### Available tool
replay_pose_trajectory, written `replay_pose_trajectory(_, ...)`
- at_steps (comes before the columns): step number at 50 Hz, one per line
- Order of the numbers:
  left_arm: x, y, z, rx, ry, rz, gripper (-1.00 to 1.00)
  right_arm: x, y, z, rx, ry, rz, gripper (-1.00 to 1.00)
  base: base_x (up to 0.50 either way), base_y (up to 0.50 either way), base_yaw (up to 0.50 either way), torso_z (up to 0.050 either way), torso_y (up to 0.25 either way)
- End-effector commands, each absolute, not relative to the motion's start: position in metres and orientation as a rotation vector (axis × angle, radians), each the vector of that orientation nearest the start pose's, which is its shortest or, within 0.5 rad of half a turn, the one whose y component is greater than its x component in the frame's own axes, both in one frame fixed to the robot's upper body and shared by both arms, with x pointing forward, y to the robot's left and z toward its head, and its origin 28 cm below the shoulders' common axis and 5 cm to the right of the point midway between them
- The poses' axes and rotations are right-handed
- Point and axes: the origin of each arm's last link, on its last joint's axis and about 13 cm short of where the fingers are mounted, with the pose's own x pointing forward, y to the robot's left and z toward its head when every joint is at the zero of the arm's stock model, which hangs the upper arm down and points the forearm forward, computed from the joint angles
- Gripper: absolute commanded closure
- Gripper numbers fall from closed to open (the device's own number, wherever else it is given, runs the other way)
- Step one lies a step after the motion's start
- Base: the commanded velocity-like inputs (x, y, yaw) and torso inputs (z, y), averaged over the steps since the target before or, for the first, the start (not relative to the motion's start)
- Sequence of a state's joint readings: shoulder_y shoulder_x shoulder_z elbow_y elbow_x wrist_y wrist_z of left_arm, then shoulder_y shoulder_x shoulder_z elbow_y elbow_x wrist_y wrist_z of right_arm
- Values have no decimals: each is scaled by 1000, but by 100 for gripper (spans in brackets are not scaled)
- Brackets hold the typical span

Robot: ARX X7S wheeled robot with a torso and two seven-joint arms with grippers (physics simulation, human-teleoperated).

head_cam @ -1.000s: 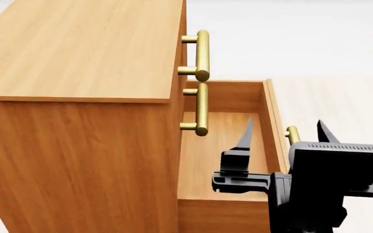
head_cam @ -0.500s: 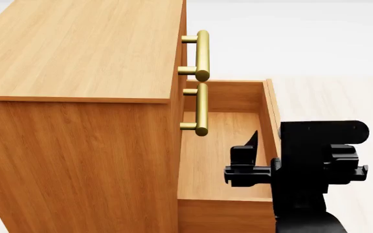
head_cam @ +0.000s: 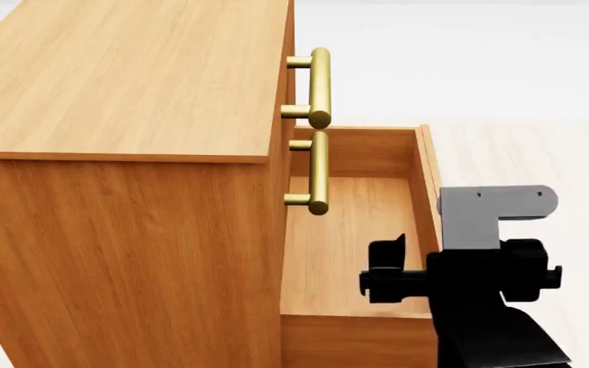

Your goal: Put the bowl in the bottom drawer of the cabinet and close it.

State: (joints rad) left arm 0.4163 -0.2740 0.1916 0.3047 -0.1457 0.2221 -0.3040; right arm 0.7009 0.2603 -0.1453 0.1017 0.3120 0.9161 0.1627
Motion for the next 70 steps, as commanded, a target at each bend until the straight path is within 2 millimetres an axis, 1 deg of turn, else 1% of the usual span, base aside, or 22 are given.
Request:
replay_pose_trajectory(1,113,217,17,6,-66,38,-100,335,-143,126,-63,423,-50,-100,0,0,0,0,0)
replay_pose_trajectory(16,113,217,15,4,-66,39,-100,336,-146,120,-66,498,-64,-100,0,0,0,0,0)
replay_pose_trajectory(22,113,216,16,4,-67,39,-100,337,-146,114,-65,537,-64,-100,0,0,0,0,0)
replay_pose_trajectory(28,113,216,16,5,-67,38,-100,339,-149,111,-53,536,-94,-100,0,0,0,0,0)
replay_pose_trajectory(33,112,216,17,5,-67,38,-100,342,-155,105,-48,545,-140,-100,0,0,0,0,0)
replay_pose_trajectory(57,113,217,16,6,-67,39,-100,343,-168,92,-67,550,-218,-100,0,0,0,-2,0)
replay_pose_trajectory(70,113,216,17,7,-67,40,-100,343,-168,95,-73,543,-214,-100,0,0,0,-3,0)
